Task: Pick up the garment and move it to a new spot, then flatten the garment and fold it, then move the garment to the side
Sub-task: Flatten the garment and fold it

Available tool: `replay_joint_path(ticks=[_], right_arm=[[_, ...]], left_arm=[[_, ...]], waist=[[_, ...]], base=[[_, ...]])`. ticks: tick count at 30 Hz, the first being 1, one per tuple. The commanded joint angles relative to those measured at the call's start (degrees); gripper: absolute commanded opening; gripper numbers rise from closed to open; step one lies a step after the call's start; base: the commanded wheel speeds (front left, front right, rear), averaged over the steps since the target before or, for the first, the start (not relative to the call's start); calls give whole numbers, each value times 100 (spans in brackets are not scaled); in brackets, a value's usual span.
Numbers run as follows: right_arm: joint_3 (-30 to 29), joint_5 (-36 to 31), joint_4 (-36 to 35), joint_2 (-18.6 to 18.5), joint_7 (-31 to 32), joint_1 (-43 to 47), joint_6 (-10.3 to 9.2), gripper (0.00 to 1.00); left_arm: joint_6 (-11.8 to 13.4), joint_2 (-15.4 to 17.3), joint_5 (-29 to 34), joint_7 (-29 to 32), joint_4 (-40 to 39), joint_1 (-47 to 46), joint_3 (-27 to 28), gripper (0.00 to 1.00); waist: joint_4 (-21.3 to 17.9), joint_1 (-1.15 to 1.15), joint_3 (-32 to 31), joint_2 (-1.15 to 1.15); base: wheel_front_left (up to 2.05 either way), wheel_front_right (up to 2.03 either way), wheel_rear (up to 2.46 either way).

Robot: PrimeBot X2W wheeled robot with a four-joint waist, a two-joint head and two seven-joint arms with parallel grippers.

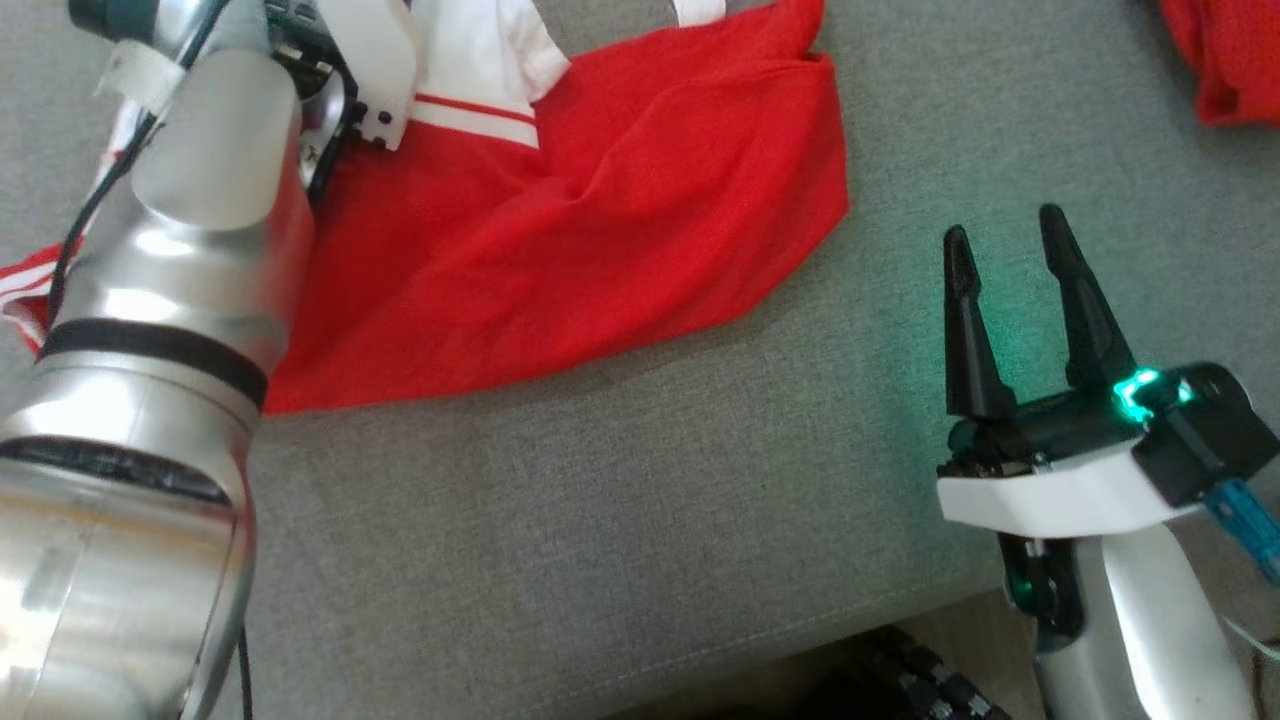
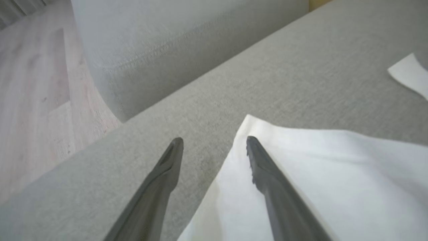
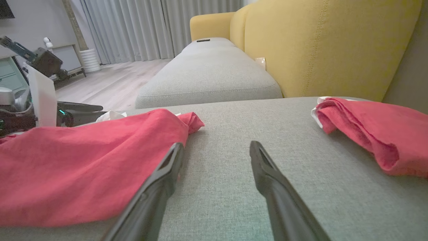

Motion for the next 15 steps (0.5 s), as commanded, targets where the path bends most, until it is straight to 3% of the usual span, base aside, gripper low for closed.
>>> replay_joint_path(ticks=[1,15], right_arm=[[145,-34,-207,-20,-36,-55,37,100],[111,-45,-228,-20,-36,-53,37,100]], left_arm=[[-25,121,-51,36,-56,-252,61,100],[-382,73,-416,815,355,-323,-104,100]], waist=[[-50,0,121,0],[-165,0,250,0]], base=[[0,0,0],[0,0,0]])
